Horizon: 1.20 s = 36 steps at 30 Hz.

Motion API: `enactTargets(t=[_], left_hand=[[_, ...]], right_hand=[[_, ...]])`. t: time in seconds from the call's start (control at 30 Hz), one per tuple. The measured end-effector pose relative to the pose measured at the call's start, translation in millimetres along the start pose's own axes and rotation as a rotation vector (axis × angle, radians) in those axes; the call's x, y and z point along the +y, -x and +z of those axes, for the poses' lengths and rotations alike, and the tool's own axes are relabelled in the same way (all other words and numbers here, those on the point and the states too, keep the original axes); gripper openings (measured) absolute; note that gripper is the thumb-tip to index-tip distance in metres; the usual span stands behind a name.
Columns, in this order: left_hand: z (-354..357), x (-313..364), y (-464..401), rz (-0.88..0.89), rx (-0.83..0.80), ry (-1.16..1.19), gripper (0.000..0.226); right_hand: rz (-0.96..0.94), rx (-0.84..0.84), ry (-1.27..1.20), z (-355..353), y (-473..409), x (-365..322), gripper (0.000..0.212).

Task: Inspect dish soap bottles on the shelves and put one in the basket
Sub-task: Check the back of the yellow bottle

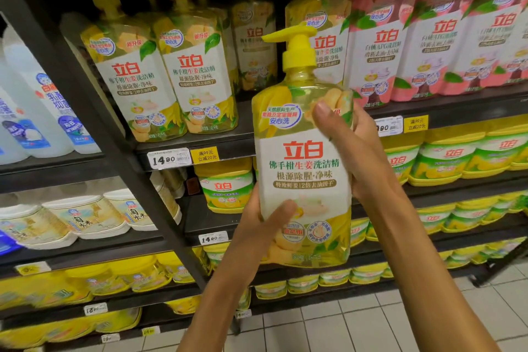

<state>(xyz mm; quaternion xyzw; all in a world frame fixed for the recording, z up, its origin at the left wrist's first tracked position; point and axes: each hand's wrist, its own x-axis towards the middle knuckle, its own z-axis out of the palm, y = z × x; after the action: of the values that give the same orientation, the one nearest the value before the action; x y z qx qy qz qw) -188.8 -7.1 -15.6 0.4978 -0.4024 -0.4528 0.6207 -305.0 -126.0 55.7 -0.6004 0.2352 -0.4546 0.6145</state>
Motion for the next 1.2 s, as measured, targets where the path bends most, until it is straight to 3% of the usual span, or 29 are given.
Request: enactTargets(t=[0.17,0.4,0.63,0.77,0.93,1.0,1.07,1.2], left_hand=[[0.5,-10.1,-6.2,0.069,0.08,-0.046,0.098],[-13.8,-9.3,-8.9,0.156,0.083,-0.117,0.086],[-25.3,-15.1,-8.7,0.215,0.098,-0.157,0.091],[-25.6,-14.5,-5.2,0.22,0.106,-0.17,0.091],[-24.4,-11.7,-2.7,0.248,0.131,-0.137,0.064],[-22.3,-11.2,-1.6,0.23,0.147,-0.066,0.06],[-21.6,-11.2,-2.0,0.194,0.17,0.002,0.069],[-19.8,-5.6,0.0,0.107,0.156,0.014,0.091]], right_hand=[[-0.144,-0.166,0.151,-2.7,4.8,-5.5,0.056],[-0.251,-0.272,0.192,-7.1,13.1,-7.9,0.073],[-0.373,-0.425,0.177,-8.4,20.5,-11.5,0.088],[-0.409,-0.426,0.15,-6.1,20.6,-12.5,0.088],[-0.348,-0.345,0.111,0.5,13.8,-14.7,0.081],[-0.271,-0.32,0.06,3.3,7.1,-13.5,0.092],[-0.202,-0.313,0.048,3.8,0.1,-6.9,0.096],[-0.008,-0.278,-0.115,11.8,-2.5,11.7,0.071]])
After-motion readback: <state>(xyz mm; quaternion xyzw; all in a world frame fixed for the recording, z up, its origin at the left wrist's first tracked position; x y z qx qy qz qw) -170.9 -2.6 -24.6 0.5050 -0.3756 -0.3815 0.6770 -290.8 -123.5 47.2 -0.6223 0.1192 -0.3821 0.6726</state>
